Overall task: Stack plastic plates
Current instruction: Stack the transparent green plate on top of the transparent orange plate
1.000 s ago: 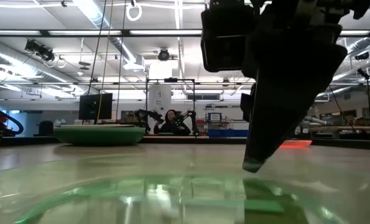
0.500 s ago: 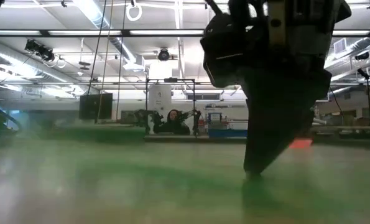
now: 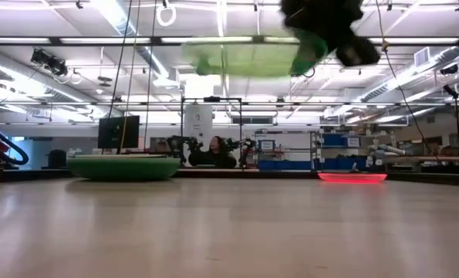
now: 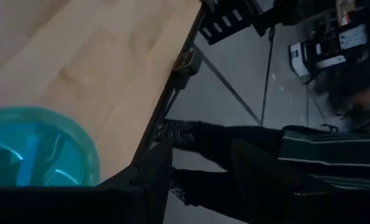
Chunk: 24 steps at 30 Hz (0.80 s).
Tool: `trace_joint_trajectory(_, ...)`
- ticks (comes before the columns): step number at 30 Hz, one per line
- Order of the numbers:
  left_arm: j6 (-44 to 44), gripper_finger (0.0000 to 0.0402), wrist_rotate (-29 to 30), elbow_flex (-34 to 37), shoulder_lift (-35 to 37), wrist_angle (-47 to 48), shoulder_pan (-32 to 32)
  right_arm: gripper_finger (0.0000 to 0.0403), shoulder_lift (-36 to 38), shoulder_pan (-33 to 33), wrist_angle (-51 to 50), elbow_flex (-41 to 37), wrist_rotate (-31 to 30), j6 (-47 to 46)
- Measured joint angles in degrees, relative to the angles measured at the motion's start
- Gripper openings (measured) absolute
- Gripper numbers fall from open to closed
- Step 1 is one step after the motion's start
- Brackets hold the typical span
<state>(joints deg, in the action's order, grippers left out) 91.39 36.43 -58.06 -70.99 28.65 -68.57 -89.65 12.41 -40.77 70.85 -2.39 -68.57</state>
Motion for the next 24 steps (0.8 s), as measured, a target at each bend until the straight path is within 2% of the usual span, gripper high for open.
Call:
trace_joint_trajectory(7,1.01,0.0173,-0.02,0.00,-4.33,0.18,0.49,0.0002,21.32,-12.46,-22.46,0.04,-8.04,-0.97)
trace_joint_trajectory(11,0.97,0.0173,0.00,0.00,-4.54,1.59,2.44,0.0002,28.53,-20.16,-33.29,0.04,-10.26,-1.64)
trace_joint_trajectory(13,-0.07,0.0173,0.00,0.00,-4.54,1.98,3.63,0.0002,31.13,-24.30,-36.85,-0.12,-13.21,-1.80)
trace_joint_trajectory(16,-4.90,0.0173,0.02,0.02,-4.54,2.04,5.63,0.0002,34.61,-31.88,-36.77,-3.11,-18.57,-2.30)
trace_joint_trajectory(18,-8.90,0.0173,-0.08,0.00,-4.54,2.03,7.89,0.0002,36.68,-37.60,-34.51,-6.56,-18.80,-2.82)
trace_joint_trajectory(24,-14.43,0.0173,-1.67,0.02,-4.54,2.05,14.38,0.0001,40.37,-49.96,-18.46,-20.99,-9.66,-3.18)
